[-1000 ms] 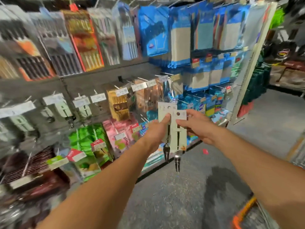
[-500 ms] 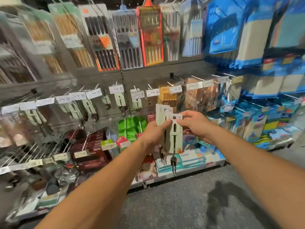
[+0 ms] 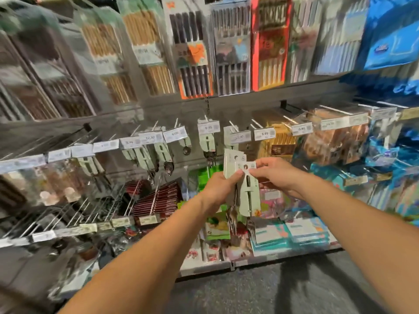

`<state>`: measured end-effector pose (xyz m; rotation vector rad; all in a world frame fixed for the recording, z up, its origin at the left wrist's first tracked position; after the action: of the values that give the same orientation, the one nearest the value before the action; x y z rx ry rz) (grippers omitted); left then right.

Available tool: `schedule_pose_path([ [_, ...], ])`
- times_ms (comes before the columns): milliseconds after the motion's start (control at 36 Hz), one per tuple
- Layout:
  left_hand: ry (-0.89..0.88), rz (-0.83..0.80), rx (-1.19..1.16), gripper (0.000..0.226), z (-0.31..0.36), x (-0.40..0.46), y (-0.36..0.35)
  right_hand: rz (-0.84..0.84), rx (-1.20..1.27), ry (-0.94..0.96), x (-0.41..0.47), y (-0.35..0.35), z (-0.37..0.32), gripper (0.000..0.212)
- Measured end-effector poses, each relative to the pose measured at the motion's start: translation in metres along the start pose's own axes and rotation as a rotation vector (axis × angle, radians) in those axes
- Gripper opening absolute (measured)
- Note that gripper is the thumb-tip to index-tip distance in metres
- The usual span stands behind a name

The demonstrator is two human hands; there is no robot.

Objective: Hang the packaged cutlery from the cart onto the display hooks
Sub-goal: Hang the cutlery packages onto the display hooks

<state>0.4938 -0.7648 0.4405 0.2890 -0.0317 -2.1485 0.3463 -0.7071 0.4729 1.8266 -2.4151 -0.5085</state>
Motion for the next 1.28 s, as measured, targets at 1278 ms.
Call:
schedule_pose_path([
  [1278,0.007,0.339,-0.062,0.030,-0.068,0.036,0.394,-0.192,-0.085,-0.093,0.211,-0.355,-0.064,0.004],
])
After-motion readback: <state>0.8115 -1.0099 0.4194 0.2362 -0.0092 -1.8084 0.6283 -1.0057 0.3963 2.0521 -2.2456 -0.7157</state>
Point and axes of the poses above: each hand's wrist, its own x-axis towards the middle knuckle, its own y-axis out of the back of the hand, z = x × y, the point moved 6 cm from there along x, towards the middle knuckle
